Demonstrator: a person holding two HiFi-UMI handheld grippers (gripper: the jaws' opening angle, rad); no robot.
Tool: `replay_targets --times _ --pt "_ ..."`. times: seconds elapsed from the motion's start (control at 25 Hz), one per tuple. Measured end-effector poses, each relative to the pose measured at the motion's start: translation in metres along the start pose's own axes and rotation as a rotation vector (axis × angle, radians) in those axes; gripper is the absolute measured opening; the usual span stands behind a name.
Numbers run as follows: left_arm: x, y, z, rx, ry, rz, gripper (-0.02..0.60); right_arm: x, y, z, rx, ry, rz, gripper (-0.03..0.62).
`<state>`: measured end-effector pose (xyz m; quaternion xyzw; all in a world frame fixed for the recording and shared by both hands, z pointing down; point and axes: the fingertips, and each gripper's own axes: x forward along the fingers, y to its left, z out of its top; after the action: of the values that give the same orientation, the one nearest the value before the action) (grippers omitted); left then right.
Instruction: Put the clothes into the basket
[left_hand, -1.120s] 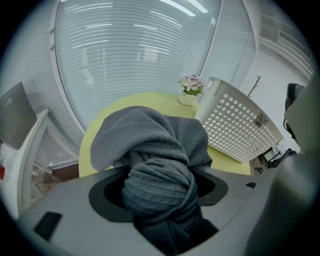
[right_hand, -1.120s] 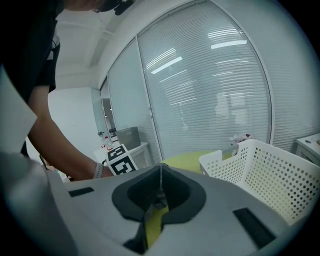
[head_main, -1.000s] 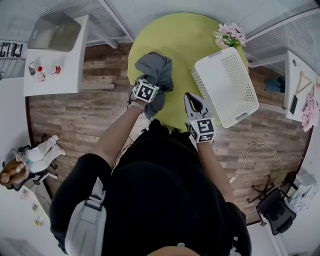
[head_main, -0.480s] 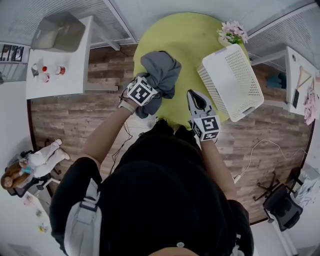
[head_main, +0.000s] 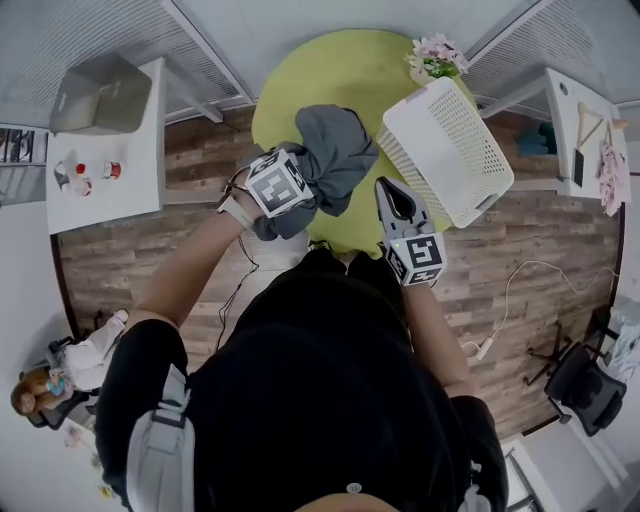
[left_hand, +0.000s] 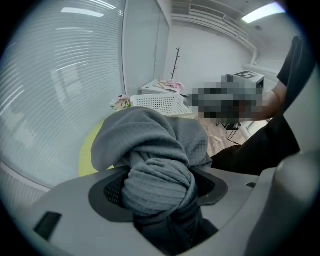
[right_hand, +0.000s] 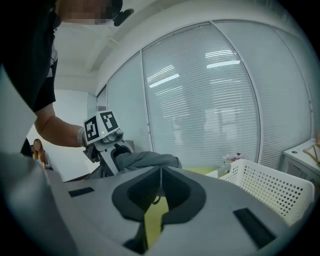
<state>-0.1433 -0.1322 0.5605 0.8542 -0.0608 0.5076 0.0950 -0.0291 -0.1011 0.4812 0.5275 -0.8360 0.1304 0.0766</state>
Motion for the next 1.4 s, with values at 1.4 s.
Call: replay_targets --times 1.4 --pt "0.070 -0.038 0.350 0.921 -0.048 -0.092 0.337 -0.159 -0.190 0.031 0.056 -0.144 -0.335 0.028"
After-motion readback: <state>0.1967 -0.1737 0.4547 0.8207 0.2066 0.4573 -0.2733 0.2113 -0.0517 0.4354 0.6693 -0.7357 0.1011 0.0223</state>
